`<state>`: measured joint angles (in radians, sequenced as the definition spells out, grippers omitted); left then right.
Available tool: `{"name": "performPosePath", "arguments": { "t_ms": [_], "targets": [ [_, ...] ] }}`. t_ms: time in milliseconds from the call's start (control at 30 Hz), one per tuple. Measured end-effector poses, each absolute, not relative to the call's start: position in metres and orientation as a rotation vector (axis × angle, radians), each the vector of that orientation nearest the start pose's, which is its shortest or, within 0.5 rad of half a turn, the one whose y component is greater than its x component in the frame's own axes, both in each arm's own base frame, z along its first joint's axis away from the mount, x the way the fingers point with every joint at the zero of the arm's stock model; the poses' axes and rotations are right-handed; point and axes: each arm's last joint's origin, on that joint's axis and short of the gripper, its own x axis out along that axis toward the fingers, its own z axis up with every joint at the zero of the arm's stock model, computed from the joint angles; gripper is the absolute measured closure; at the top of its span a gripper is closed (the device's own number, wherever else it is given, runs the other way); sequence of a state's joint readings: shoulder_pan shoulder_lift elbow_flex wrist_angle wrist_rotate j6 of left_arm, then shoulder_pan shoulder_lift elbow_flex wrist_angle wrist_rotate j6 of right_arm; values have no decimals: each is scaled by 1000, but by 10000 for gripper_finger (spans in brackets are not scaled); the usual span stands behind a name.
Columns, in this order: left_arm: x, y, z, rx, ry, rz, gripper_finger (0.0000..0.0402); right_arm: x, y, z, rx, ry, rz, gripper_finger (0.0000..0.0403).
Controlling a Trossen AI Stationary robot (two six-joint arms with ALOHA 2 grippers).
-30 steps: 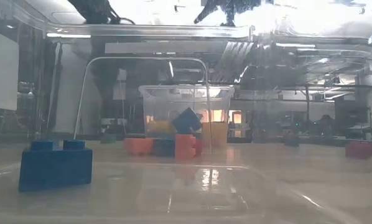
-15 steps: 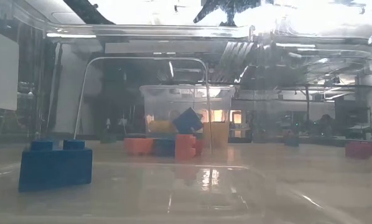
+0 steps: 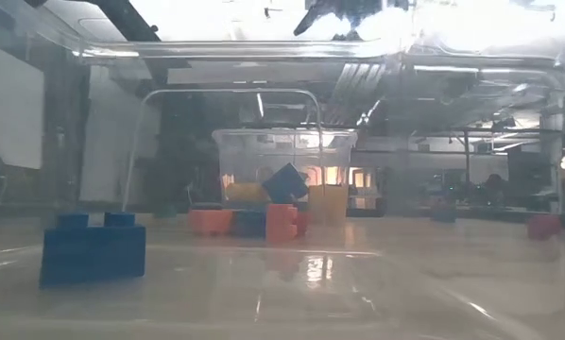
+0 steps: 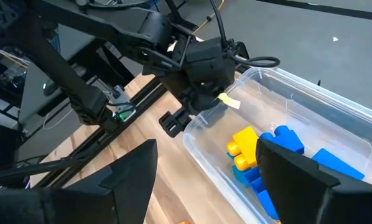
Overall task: Sort blocks by size
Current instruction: Put the small green game piece into the bottom transparent bin
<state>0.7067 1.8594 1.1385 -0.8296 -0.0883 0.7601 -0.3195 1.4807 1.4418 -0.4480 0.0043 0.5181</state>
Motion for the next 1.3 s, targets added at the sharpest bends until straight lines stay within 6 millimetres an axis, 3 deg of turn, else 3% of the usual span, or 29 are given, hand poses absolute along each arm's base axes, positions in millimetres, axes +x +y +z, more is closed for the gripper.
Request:
{"name": "performPosePath", "arguments": {
  "t_ms": [167, 400, 700, 967, 1133, 1300],
  "targets": [
    [244, 212, 137, 81, 1618, 33, 168, 312, -103, 371, 608, 395, -445, 135],
    [243, 211, 137, 72, 1636, 30, 295, 312, -103, 370, 631, 399, -450, 135],
    [233, 204, 150, 25, 1687, 56, 296, 312, -101, 370, 629, 402, -444, 135],
    [218, 194, 207, 67, 1584, 288, 296, 312, -101, 371, 597, 395, -450, 135],
    [205, 180, 247, -75, 1390, 469, 296, 313, -101, 372, 570, 388, -442, 135],
    [201, 142, 289, -301, 1064, 335, 296, 313, -102, 372, 529, 394, -435, 135]
  ]
}}
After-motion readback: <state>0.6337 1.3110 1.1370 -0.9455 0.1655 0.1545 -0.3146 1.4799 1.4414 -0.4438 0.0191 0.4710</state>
